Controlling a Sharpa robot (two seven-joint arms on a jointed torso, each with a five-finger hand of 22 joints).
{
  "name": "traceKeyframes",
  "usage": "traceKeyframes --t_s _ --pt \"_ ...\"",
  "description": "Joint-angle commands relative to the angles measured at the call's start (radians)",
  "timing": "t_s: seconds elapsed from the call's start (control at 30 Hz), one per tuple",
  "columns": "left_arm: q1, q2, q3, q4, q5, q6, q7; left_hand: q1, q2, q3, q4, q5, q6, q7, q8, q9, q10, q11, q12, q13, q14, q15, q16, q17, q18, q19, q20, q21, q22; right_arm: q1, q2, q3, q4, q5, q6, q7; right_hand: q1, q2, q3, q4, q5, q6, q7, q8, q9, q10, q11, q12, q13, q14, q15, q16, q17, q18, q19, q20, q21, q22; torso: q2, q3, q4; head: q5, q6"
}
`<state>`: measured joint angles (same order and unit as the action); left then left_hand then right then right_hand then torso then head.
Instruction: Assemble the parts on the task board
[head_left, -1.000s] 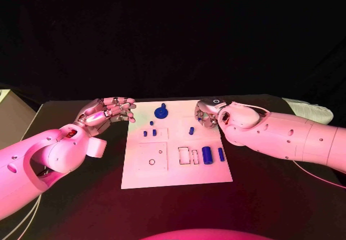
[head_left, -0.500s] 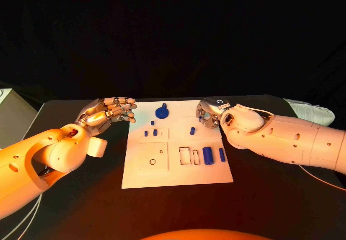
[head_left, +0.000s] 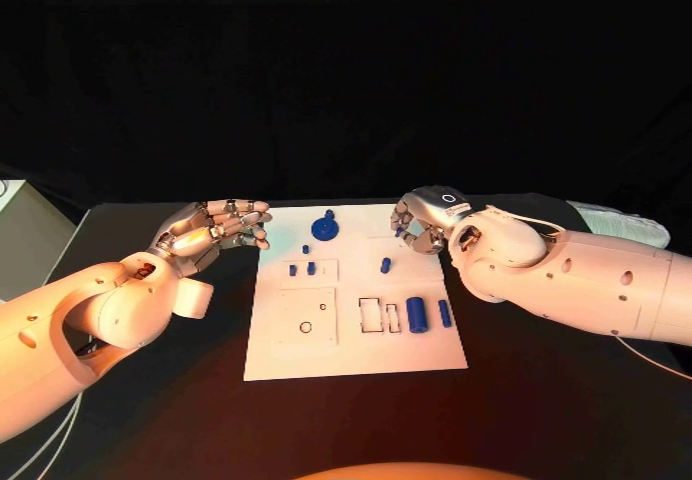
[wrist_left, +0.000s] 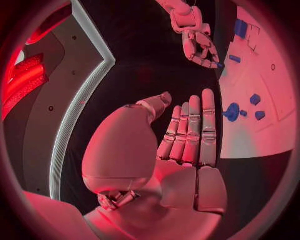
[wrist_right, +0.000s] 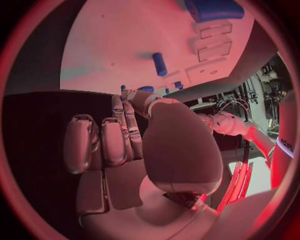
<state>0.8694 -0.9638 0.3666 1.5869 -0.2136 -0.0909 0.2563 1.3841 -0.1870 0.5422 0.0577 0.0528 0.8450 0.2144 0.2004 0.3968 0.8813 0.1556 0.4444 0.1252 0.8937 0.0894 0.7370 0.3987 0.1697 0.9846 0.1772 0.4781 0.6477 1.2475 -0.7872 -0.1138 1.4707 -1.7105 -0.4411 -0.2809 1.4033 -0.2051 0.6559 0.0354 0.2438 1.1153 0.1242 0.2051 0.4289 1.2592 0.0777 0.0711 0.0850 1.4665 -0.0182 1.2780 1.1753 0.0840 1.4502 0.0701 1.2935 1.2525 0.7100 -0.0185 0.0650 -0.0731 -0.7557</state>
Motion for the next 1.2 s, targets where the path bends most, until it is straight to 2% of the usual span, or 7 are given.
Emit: traceKeyframes --t_s 0.03,0.23,0.27,0.53,0.83,0.93,1.2 --pt "-0.001 0.003 0.001 -0.002 -0.001 0.002 0.014 0.007 0.001 0.001 -0.005 0.001 -0.007 0.006 -0.003 -0.001 -0.005 0.004 -0.002 -0.001 0.006 0.004 -0.007 0.000 0.010 0.006 -0.002 -0.002 0.001 0.001 -0.012 0.002 0.051 0.009 -0.027 0.012 -0.006 0.003 0.006 -0.001 0.002 0.003 -0.002 0.006 0.002 0.028 -0.022 0.003 0.002 0.039 -0.010 0.007 0.001 -0.015 0.007 0.001 0.004 0.002 0.001 -0.0003 0.0004 0.012 0.002" --pt "-0.003 0.010 0.001 -0.007 -0.002 0.003 0.016 0.007 0.001 0.001 -0.005 0.001 -0.007 0.006 -0.003 -0.001 -0.005 0.004 -0.002 -0.001 0.006 0.004 -0.007 0.000 0.010 0.006 -0.002 -0.002 0.001 -0.009 -0.020 0.002 0.137 -0.003 -0.047 0.034 -0.007 0.003 0.006 -0.001 0.002 0.003 -0.002 0.006 0.003 0.029 -0.022 0.003 0.002 0.039 -0.010 0.009 0.003 -0.016 0.008 0.001 0.005 0.004 0.001 0.0011 0.0030 0.036 0.001" --pt "-0.003 0.011 0.001 -0.008 -0.002 0.002 0.016 0.007 0.001 0.001 -0.005 0.001 -0.007 0.006 -0.003 -0.001 -0.005 0.004 -0.002 -0.001 0.006 0.004 -0.007 0.000 0.010 0.006 -0.002 -0.002 0.001 -0.015 -0.018 0.002 0.159 -0.015 -0.051 0.037 -0.007 0.003 0.006 -0.001 0.002 0.003 -0.002 0.006 0.003 0.029 -0.022 0.003 0.002 0.039 -0.010 0.009 0.003 -0.016 0.008 0.001 0.005 0.004 0.001 -0.0007 0.0032 0.042 -0.001" --pt "-0.004 0.020 0.001 -0.018 -0.003 -0.001 0.013 0.007 0.002 0.001 -0.005 0.001 -0.008 0.008 -0.002 -0.002 -0.006 0.006 -0.003 -0.002 0.007 0.005 -0.009 0.000 0.010 0.006 -0.002 -0.002 0.002 -0.053 0.023 -0.003 0.214 -0.075 -0.045 0.053 -0.007 0.002 0.007 -0.001 0.002 0.003 -0.002 0.007 0.003 0.029 -0.023 0.002 0.002 0.039 -0.010 0.009 0.003 -0.016 0.009 0.001 0.008 0.007 0.000 -0.0015 0.0031 0.088 -0.010" --pt "-0.005 0.027 0.000 -0.024 -0.007 0.007 0.004 0.007 0.003 0.001 -0.006 0.001 -0.008 0.009 -0.002 -0.002 -0.006 0.006 -0.002 -0.002 0.007 0.005 -0.009 0.000 0.010 0.006 -0.002 -0.001 0.003 -0.110 0.095 -0.012 0.203 -0.146 -0.028 0.067 -0.007 0.002 0.009 -0.003 0.003 0.003 -0.003 0.008 0.005 0.031 -0.023 0.002 0.002 0.040 -0.010 0.012 0.005 -0.017 0.010 0.000 0.013 0.013 0.000 -0.0032 0.0039 0.128 -0.034" --pt "-0.005 0.029 0.000 -0.024 -0.009 0.010 0.002 0.007 0.003 0.001 -0.006 0.001 -0.008 0.009 -0.002 -0.002 -0.006 0.006 -0.002 -0.002 0.007 0.005 -0.009 0.000 0.010 0.006 -0.002 -0.001 0.003 -0.123 0.115 -0.014 0.187 -0.158 -0.012 0.067 -0.007 0.002 0.009 -0.003 0.003 0.003 -0.003 0.008 0.005 0.031 -0.023 0.002 0.002 0.040 -0.010 0.012 0.005 -0.017 0.010 0.000 0.013 0.013 0.001 -0.0039 0.0087 0.134 -0.042" --pt "-0.004 0.029 0.000 -0.021 -0.011 0.010 0.000 0.007 0.003 0.001 -0.006 0.001 -0.007 0.009 -0.001 -0.002 -0.006 0.006 -0.002 -0.003 0.008 0.005 -0.010 0.000 0.010 0.006 -0.002 -0.001 0.003 -0.143 0.153 -0.016 0.139 -0.164 0.024 0.057 -0.009 0.001 0.010 -0.003 0.002 0.002 -0.002 0.009 0.007 0.032 -0.023 0.001 0.002 0.040 -0.010 0.011 0.002 -0.017 0.010 0.000 0.013 0.013 0.002 -0.0060 0.0081 0.149 -0.059"
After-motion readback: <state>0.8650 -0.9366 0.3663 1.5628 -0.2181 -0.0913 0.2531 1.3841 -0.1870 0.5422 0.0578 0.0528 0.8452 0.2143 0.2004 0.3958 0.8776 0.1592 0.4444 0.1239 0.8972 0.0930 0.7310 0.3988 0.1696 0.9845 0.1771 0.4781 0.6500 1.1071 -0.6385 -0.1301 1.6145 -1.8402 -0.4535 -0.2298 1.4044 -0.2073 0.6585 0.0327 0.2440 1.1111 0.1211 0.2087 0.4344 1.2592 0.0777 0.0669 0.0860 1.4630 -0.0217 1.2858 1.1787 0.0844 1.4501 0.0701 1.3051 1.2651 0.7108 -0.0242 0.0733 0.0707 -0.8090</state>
